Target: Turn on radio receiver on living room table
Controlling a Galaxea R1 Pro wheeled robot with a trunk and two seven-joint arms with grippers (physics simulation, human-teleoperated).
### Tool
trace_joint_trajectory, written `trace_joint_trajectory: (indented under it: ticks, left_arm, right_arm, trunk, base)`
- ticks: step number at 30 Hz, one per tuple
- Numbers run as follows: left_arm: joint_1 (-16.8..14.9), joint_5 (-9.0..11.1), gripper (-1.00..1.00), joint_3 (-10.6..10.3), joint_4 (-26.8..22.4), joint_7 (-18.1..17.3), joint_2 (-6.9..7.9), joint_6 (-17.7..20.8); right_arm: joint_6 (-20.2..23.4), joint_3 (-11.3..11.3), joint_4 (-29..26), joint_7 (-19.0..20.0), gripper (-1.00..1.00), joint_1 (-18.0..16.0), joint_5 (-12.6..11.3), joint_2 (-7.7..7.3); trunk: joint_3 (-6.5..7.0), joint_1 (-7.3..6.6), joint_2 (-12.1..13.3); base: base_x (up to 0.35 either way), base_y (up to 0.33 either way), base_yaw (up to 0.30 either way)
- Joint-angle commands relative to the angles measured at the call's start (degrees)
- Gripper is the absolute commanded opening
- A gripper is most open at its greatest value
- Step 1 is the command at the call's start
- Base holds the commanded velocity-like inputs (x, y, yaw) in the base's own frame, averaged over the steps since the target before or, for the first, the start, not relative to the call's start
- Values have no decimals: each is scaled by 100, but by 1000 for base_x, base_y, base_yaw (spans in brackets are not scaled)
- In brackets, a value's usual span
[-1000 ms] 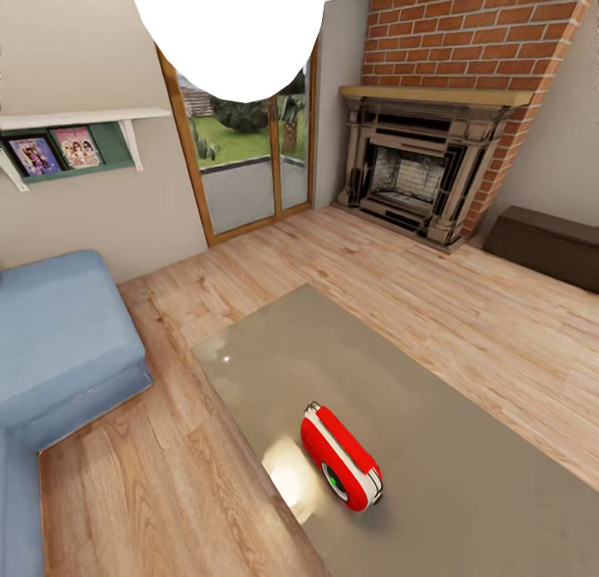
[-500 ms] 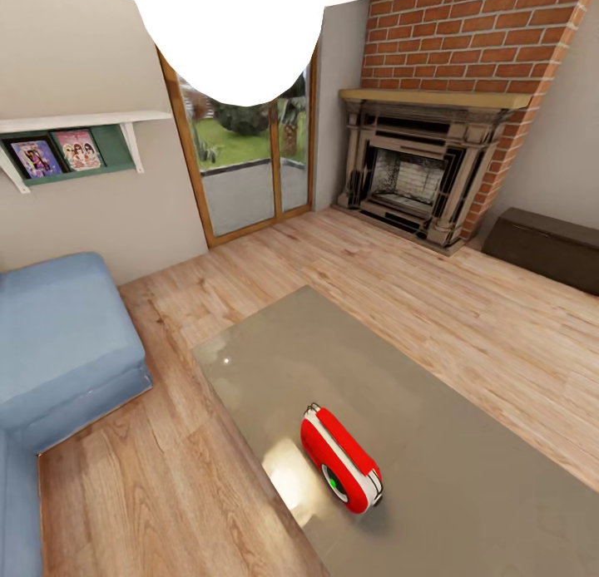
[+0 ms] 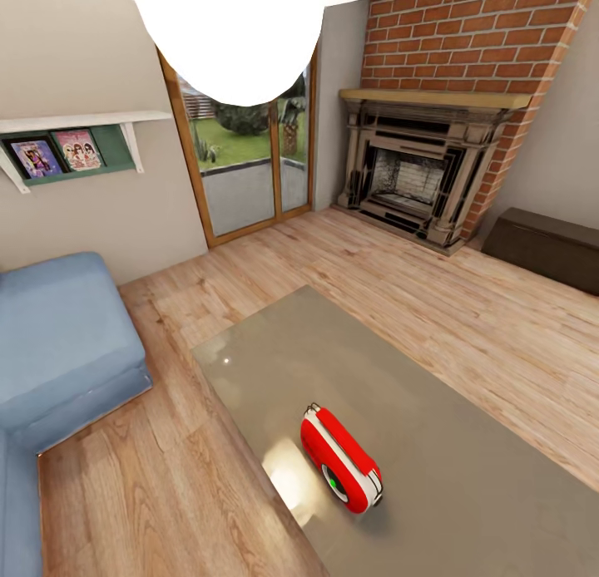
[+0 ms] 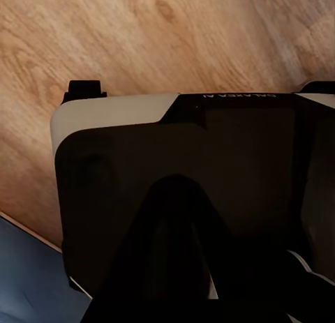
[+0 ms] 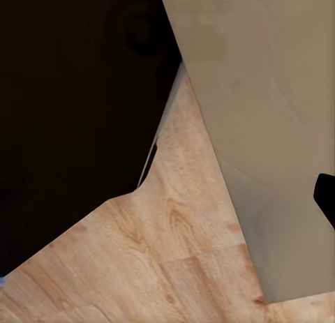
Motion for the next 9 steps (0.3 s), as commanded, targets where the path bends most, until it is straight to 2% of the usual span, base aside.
trace_joint_trajectory:
  ticks: [1, 9]
  left_arm:
    - [0, 0, -100, 0, 0, 0, 0, -1]
    - [0, 0, -100, 0, -1, 1, 0, -5]
  right_arm:
    - [0, 0, -1, 0, 100, 0, -2, 2]
    - [0, 6, -3, -2, 100, 0, 8, 10]
  trunk:
    - [0, 0, 0]
    - [0, 0, 0]
  base:
    - [0, 0, 0]
    - [0, 0, 0]
